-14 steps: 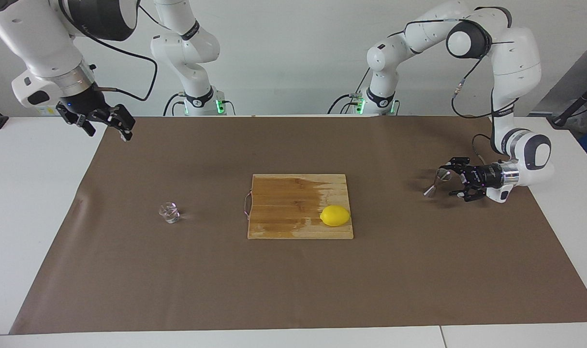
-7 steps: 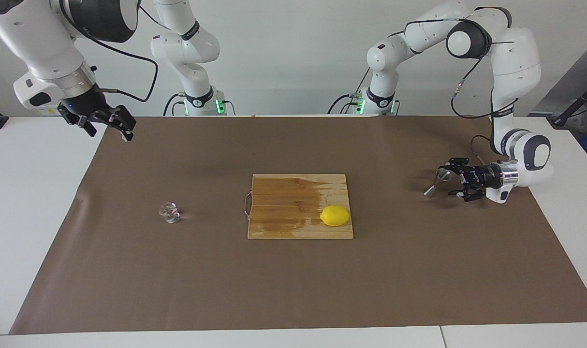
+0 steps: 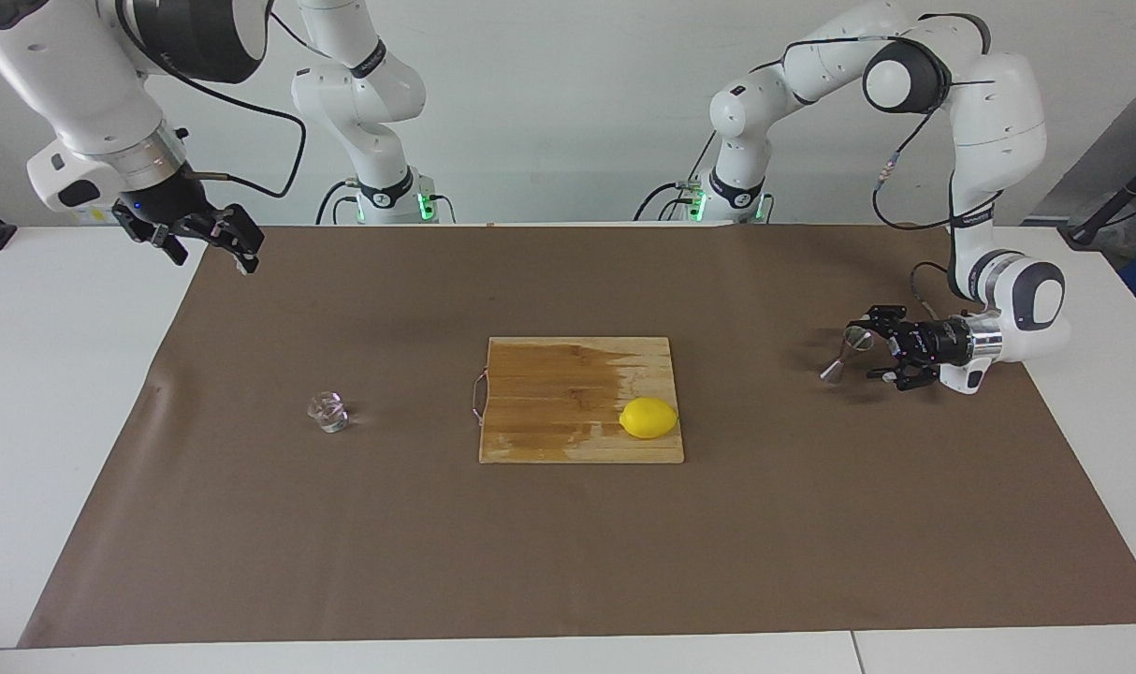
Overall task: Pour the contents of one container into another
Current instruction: 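Close the left gripper around the small metal cup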
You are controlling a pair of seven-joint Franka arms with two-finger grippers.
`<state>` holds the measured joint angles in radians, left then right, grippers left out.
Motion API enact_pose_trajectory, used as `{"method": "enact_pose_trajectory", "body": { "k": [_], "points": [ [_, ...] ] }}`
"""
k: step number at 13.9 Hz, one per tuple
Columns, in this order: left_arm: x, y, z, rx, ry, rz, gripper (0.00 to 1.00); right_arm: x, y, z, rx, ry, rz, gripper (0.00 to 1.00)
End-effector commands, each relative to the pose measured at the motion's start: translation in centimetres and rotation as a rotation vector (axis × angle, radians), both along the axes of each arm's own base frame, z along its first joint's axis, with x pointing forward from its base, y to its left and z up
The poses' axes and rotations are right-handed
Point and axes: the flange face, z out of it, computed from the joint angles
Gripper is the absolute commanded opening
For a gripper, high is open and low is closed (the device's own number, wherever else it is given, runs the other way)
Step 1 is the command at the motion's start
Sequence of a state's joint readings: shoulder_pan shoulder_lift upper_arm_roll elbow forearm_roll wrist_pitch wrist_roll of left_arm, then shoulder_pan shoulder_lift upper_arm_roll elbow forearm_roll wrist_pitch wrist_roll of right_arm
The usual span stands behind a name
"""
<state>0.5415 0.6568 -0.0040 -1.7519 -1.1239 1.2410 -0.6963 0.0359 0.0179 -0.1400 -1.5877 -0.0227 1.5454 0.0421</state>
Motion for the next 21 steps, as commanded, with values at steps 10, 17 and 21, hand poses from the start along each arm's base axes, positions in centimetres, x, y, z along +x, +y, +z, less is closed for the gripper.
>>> {"method": "enact_pose_trajectory", "body": {
  "k": [10, 17, 21],
  "points": [
    [-0.16, -0.23, 0.37, -0.031, 0.025, 0.036, 0.77, -0.72, -0.17, 0.01, 0.007, -0.002, 0.014, 1.00],
    [-0.19, -0.06, 0.39, -0.032, 0.012, 0.041, 0.68, -0.73, -0.17, -0.06, 0.007, 0.000, 0.014, 1.00],
    [-0.17, -0.25, 0.49, -0.040, 0.011, 0.035, 0.58, -0.74, -0.16, -0.08, 0.007, 0.001, 0.014, 1.00]
  ]
}}
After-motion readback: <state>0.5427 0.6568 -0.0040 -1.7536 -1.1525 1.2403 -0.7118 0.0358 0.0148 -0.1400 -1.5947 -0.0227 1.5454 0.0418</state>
